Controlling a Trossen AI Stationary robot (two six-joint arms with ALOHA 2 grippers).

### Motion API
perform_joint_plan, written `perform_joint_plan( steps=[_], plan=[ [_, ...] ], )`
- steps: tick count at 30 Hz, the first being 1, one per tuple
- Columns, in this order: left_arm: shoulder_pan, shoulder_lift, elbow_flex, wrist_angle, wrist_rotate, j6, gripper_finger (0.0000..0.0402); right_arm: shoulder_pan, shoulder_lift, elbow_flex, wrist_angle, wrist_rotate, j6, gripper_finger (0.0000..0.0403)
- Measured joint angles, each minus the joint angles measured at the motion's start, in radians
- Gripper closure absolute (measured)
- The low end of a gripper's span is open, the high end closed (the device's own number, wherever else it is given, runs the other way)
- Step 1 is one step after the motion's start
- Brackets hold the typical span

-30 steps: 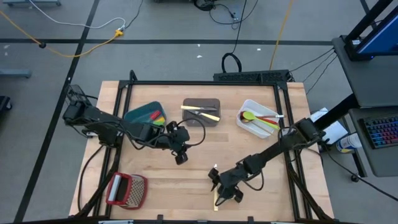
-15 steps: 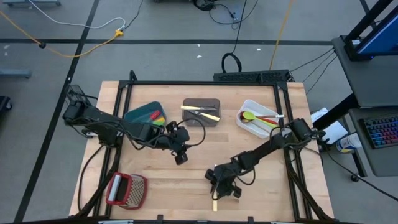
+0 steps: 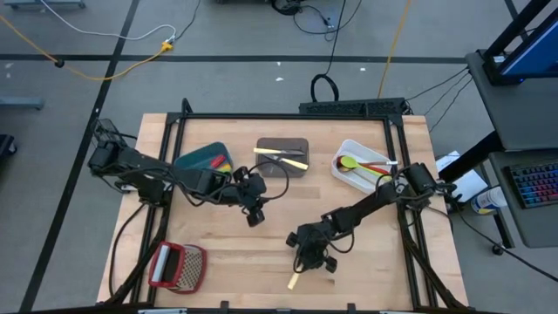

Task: Pick & Place Kitchen Items
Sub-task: Put the yellow table knife into the black bin

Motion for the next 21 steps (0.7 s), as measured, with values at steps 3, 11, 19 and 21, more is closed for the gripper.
perform_joint_plan(
  steps=[3, 11, 19, 21],
  plan=[
    [0.008, 0.0, 0.0, 0.0, 0.0, 0.0, 0.025, -0.014, -0.002, 0.0, 0.001, 0.017, 0.029, 0.0355],
    [0.014, 0.0, 0.0, -0.008, 0.0, -0.003, 0.025, -0.057, -0.003, 0.0, 0.0, 0.026, 0.229, 0.0306],
    [0.014, 0.0, 0.0, -0.009, 0.002, -0.007, 0.025, -0.06, -0.003, -0.006, 0.004, 0.028, 0.301, 0.028],
    [0.014, 0.0, 0.0, -0.011, 0.002, -0.007, 0.025, -0.06, -0.003, -0.015, 0.007, 0.031, 0.292, 0.0295]
  ],
)
